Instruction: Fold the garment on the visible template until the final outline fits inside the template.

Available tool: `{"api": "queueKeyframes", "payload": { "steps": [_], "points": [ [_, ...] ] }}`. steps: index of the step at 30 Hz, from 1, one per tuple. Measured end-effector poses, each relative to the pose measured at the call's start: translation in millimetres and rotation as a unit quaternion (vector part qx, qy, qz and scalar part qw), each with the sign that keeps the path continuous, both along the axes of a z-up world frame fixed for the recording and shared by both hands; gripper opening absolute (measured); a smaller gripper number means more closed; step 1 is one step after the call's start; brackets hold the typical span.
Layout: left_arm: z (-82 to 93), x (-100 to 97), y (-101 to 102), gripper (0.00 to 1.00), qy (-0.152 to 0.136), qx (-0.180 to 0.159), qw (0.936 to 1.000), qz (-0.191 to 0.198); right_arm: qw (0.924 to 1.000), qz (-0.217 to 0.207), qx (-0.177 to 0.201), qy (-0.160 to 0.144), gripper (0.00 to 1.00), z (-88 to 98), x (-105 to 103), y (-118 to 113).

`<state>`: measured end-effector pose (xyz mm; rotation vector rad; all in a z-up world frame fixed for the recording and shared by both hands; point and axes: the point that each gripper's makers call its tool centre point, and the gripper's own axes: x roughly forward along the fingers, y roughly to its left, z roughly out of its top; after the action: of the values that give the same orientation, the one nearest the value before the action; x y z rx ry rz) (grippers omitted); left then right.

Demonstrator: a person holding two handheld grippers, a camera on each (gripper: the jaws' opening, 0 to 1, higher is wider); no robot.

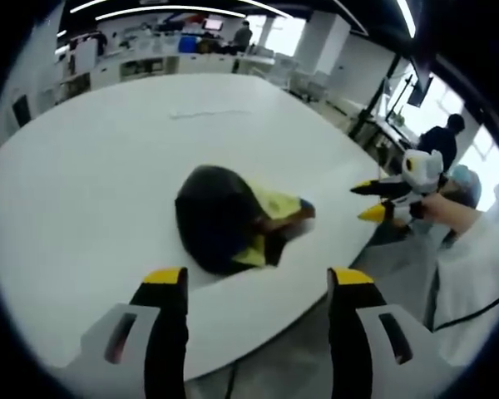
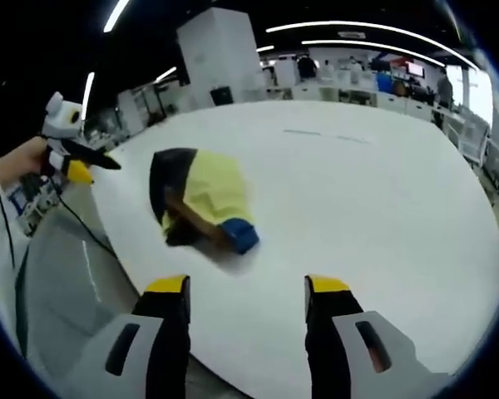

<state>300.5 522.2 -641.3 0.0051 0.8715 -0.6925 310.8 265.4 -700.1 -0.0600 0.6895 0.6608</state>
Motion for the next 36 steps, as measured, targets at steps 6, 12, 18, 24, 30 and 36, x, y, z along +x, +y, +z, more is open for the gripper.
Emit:
{"api": "queueKeyframes", "payload": {
  "steps": [6, 12, 18, 24, 30, 36],
  "points": [
    [-6.8, 2.5, -3, 0.62, 0.004, -0.001, 1.0, -0.001, 0.9998, 0.012, -0.018, 0.004, 0.5, -8.7, 0, 2],
    [-10.4, 3.5, -6, 0.61, 0.004, 0.002, 1.0, -0.005, 0.9992, 0.026, -0.029, 0.0, 0.48, -13.8, 5, 10],
    [-17.1, 5.9, -6, 0.62, 0.008, 0.002, 1.0, -0.003, 0.9981, 0.046, -0.042, -0.003, 0.47, -19.3, 9, 17],
    [-18.8, 9.4, -5, 0.61, 0.007, 0.001, 1.0, 0.001, 0.9968, 0.061, -0.05, -0.01, 0.44, -26.5, 13, 22],
    [-20.7, 8.9, -5, 0.61, 0.01, 0.001, 0.9999, 0.004, 0.9937, 0.085, -0.071, -0.018, 0.42, -32.5, 18, 28],
    [-23.5, 6.8, -7, 0.6, 0.015, -0.002, 0.9999, 0.007, 0.9916, 0.1, -0.08, -0.023, 0.41, -37.5, 20, 35]
  ]
}}
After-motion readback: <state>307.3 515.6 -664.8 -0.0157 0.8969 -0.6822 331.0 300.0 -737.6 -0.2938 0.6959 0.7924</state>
